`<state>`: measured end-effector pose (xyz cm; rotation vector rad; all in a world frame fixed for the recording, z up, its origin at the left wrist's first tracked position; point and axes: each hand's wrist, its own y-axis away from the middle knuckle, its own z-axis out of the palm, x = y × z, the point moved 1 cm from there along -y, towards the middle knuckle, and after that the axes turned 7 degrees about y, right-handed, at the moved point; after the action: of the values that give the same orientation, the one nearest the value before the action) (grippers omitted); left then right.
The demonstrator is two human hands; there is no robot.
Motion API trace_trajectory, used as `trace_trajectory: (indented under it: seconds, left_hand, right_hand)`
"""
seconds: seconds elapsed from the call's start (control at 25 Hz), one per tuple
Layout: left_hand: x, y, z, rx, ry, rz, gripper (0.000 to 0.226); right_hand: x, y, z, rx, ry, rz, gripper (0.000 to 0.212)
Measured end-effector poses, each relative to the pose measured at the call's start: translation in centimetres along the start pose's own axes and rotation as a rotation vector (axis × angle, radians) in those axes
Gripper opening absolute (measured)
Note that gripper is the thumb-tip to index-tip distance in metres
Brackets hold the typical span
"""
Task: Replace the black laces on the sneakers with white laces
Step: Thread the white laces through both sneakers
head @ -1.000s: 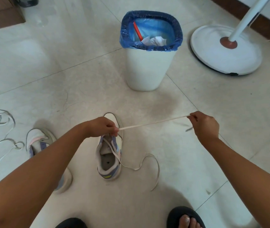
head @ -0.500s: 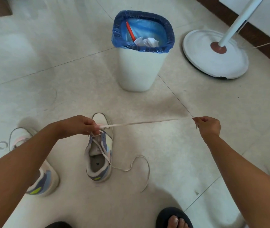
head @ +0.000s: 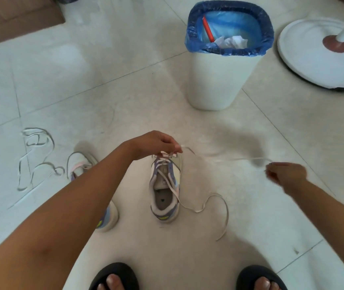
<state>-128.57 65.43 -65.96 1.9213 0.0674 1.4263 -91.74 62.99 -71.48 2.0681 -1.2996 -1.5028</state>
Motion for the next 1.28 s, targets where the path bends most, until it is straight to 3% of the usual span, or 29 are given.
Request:
trace_trajectory:
  seconds: [0.2, 0.36, 0.6, 0.76, 0.96, 1.28]
  left_hand:
    - [2.8, -3.3, 3.9, 0.002, -0.21, -0.009, 0.015]
    - [3.2, -4.2, 5.0, 0.033, -0.467, 0.014, 0.026]
    - [-0.5, 0.3, 2.0, 0.439, -0.471, 0.011, 0.021]
    - [-4.0, 2.6, 3.1, 0.316, -0.573, -0.078, 0.017]
    - [-5.2, 2.2, 4.2, 0.454, -0.447, -0.011, 0.017]
    - [-6.6, 1.6, 4.7, 0.531, -0.339, -0.02, 0.023]
  right_hand:
    - [2.8, 7.9, 10.4, -0.409, -0.063, 0.257, 0.015]
    - [1.7, 11.2, 14.6, -0.533, -0.056, 0.184, 0.013]
    - [0.3, 12.1, 17.1, -0.456, 0.054, -0.164, 0.011]
    - [0.7, 12.5, 18.2, -0.386, 0.109, -0.231, 0.016]
    - [0.7, 12.7, 18.9, -0.339, 0.056, -0.254, 0.02]
    - [0.6, 12.4, 18.9, -0.364, 0.232, -0.384, 0.018]
